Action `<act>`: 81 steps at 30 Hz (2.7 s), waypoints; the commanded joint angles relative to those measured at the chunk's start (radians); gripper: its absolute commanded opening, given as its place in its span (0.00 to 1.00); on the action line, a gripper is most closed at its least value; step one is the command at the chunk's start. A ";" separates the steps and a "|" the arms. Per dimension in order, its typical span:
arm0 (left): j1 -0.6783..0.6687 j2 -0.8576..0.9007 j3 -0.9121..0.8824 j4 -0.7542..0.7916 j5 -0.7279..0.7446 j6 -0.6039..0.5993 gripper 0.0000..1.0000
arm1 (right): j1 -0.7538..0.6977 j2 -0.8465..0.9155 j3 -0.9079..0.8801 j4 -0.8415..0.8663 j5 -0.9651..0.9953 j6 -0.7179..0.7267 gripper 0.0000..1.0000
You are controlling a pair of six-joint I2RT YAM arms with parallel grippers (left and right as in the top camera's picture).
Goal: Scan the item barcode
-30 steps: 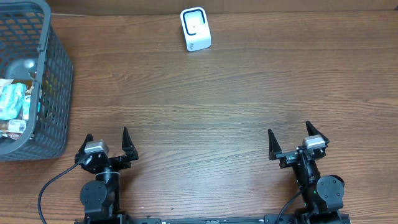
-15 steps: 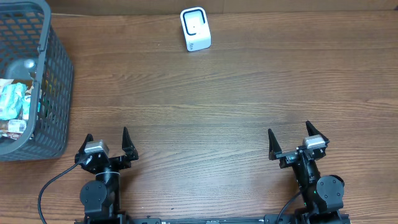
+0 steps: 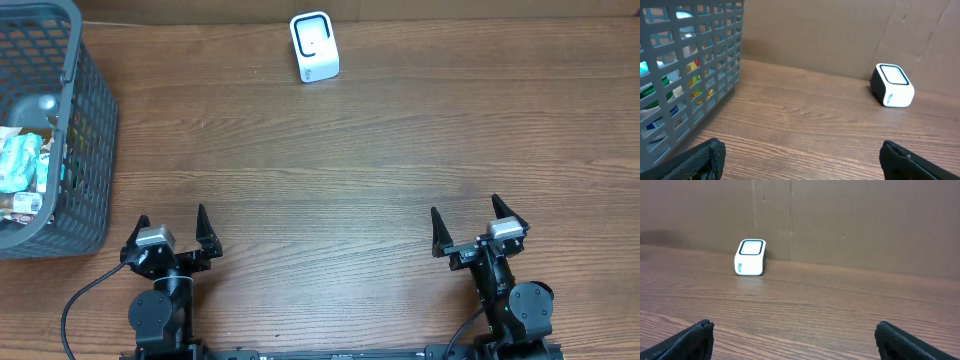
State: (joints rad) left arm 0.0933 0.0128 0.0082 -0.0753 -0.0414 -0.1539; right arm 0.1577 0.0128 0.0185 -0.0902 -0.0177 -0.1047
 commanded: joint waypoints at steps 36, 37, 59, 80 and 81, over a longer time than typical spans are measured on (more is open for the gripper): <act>-0.002 -0.003 0.529 0.419 0.374 -0.049 1.00 | -0.001 -0.010 -0.010 0.006 0.013 0.003 1.00; -0.002 0.015 0.559 0.420 0.367 -0.048 1.00 | -0.001 -0.010 -0.010 0.006 0.014 0.003 1.00; -0.002 1.196 1.950 -0.863 0.541 0.075 1.00 | -0.001 -0.010 -0.010 0.006 0.013 0.003 1.00; -0.002 1.281 1.950 -1.057 0.532 0.016 1.00 | -0.001 -0.010 -0.010 0.006 0.013 0.003 1.00; -0.002 1.284 1.950 -1.075 0.532 0.014 0.99 | -0.001 -0.010 -0.010 0.006 0.013 0.003 1.00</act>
State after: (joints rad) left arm 0.0933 1.2812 1.9408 -1.1172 0.4793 -0.1287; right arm 0.1577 0.0128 0.0185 -0.0895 -0.0177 -0.1047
